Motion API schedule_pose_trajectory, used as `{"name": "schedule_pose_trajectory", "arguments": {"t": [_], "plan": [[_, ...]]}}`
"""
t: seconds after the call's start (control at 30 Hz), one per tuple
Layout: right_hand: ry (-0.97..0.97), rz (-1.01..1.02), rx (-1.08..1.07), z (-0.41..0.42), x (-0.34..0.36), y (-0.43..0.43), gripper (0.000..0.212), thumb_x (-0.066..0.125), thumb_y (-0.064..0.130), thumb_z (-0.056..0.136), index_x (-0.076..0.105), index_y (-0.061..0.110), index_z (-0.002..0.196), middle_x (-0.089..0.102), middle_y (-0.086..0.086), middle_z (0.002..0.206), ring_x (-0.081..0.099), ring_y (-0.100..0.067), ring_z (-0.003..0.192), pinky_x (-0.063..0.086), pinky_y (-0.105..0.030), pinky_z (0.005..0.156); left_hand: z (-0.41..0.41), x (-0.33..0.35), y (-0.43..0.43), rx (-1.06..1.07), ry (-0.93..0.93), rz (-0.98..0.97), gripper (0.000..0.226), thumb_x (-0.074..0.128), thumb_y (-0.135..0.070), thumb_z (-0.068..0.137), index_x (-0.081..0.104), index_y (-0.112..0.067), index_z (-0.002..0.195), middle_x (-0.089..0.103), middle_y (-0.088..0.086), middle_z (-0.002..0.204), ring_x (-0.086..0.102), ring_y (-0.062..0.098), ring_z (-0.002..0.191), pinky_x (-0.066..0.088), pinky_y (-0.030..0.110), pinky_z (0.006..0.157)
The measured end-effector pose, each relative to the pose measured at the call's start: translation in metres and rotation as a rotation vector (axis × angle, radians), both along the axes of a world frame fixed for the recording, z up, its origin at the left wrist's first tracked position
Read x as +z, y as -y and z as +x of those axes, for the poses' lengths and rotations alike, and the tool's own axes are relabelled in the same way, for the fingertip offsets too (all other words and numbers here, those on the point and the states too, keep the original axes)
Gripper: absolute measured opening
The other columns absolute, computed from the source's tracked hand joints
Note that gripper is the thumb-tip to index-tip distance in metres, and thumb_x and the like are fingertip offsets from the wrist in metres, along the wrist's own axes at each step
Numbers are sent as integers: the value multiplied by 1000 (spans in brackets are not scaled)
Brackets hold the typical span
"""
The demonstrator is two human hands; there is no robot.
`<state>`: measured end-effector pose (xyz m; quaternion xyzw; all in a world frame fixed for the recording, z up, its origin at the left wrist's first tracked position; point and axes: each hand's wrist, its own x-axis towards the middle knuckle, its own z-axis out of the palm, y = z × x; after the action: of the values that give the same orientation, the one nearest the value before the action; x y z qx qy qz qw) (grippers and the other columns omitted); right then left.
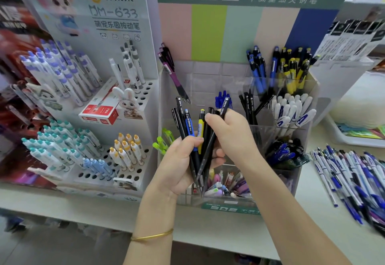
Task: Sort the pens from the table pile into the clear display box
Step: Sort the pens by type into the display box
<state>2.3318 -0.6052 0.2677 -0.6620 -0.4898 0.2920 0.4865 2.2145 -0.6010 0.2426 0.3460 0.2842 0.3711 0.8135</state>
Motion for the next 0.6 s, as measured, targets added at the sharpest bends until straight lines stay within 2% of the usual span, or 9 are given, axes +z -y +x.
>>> {"name": "schedule_pose_trajectory", "arguments": {"t": [0.1, 0.23, 0.33, 0.4, 0.47, 0.5, 0.53, 0.6], "plan": [[-21, 41, -82, 4, 2, -1, 27, 51, 22, 90, 51, -1, 75, 53, -4, 60, 54, -20, 54, 48, -37, 57, 1, -1, 2, 61, -87, 43, 28, 34, -2, 98, 58, 9, 107, 71, 20, 80, 71, 26, 69, 59, 34, 62], [-425, 2, -11, 5, 9, 0, 17, 42, 17, 95, 49, 5, 84, 61, -4, 59, 55, -15, 46, 47, -29, 46, 4, 2, 7, 79, -125, 78, 26, 35, 1, 98, 59, 5, 105, 72, 17, 82, 71, 27, 73, 61, 39, 65], [-595, 81, -49, 8, 13, 2, 14, 38, 13, 97, 44, 9, 85, 56, -3, 54, 58, -18, 47, 50, -30, 47, 5, -2, 5, 176, -255, 113, 15, 42, -1, 98, 56, -5, 99, 73, 8, 81, 71, 25, 82, 60, 40, 75], [-680, 160, -50, 11, 16, 3, 14, 37, 12, 100, 40, 11, 86, 45, -1, 54, 54, -20, 43, 51, -33, 46, 5, -6, 3, 219, -331, 162, 9, 43, -3, 99, 51, -7, 101, 73, 5, 76, 70, 24, 78, 59, 35, 72], [-644, 164, 10, 14, 18, 5, 12, 42, 14, 100, 38, 13, 88, 38, 1, 56, 37, -16, 38, 36, -27, 38, 7, -7, 4, 251, -378, 214, 3, 44, -8, 101, 47, -7, 102, 66, 5, 67, 64, 19, 56, 56, 32, 55], [-602, 139, 55, 14, 17, 7, 13, 47, 14, 98, 39, 14, 88, 35, 1, 56, 29, -13, 39, 27, -24, 37, 8, -8, 5, 270, -416, 253, 1, 45, -10, 101, 46, -9, 100, 60, 5, 64, 55, 16, 48, 50, 30, 46], [-557, 109, 104, 13, 16, 8, 14, 52, 16, 97, 41, 14, 88, 34, 1, 56, 26, -12, 39, 21, -22, 37, 10, -9, 5, 293, -465, 295, 4, 47, -12, 100, 45, -12, 97, 52, 4, 64, 45, 14, 44, 42, 28, 42], [-465, 49, 175, 8, 13, 9, 21, 64, 21, 90, 47, 11, 92, 39, 2, 57, 29, -8, 37, 22, -19, 37, 15, -12, 5, 336, -583, 387, 7, 51, -17, 98, 45, -17, 95, 45, 2, 68, 39, 14, 49, 34, 29, 45]]}}
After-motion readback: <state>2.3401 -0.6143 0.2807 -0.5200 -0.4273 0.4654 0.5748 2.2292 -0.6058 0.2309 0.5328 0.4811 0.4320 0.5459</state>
